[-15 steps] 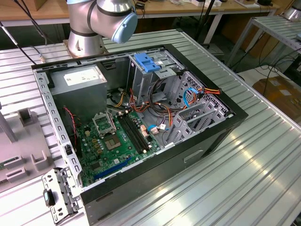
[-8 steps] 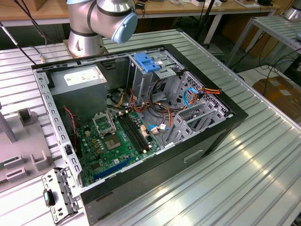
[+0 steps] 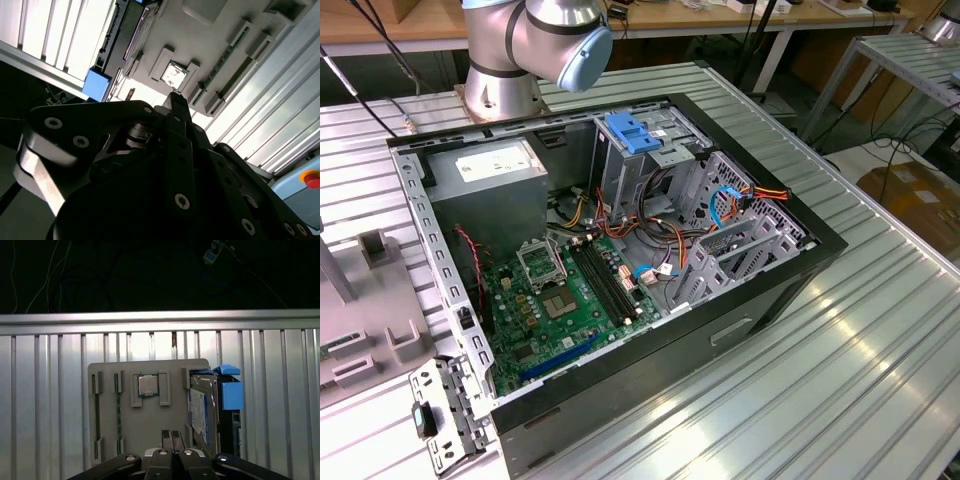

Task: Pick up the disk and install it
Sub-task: 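Pick up the disk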

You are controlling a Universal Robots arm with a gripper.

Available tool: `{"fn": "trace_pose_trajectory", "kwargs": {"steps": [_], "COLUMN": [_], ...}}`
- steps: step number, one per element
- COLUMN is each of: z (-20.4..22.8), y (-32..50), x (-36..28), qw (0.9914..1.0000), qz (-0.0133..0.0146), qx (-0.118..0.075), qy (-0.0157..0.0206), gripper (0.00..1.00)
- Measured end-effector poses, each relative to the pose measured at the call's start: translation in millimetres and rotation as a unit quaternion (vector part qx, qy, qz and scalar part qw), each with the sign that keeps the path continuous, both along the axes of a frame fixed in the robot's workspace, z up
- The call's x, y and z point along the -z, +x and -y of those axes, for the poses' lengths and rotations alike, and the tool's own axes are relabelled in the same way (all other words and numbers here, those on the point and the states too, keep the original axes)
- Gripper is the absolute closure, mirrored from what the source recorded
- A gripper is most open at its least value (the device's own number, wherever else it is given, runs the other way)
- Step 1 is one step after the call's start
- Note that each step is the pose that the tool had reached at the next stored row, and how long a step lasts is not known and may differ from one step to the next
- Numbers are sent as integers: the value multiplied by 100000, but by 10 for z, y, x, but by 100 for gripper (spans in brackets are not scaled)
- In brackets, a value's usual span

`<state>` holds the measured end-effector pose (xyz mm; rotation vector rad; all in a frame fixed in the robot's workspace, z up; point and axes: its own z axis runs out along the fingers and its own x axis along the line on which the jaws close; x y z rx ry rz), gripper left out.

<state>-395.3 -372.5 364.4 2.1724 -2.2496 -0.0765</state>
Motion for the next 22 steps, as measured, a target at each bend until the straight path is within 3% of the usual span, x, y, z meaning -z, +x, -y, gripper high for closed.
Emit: {"fn": "trace_pose_trajectory", "kwargs": {"steps": [6,7,11,22], "z": [0,0,0,-10], "y": [0,0,0,-13], "x": [1,1,2,8], "qw": [100000,100000,100000,100000], "qz": [4,5,5,6], "qx": [0,1,0,16], "qy": [1,1,2,127], "gripper": [89,76,58,58]}}
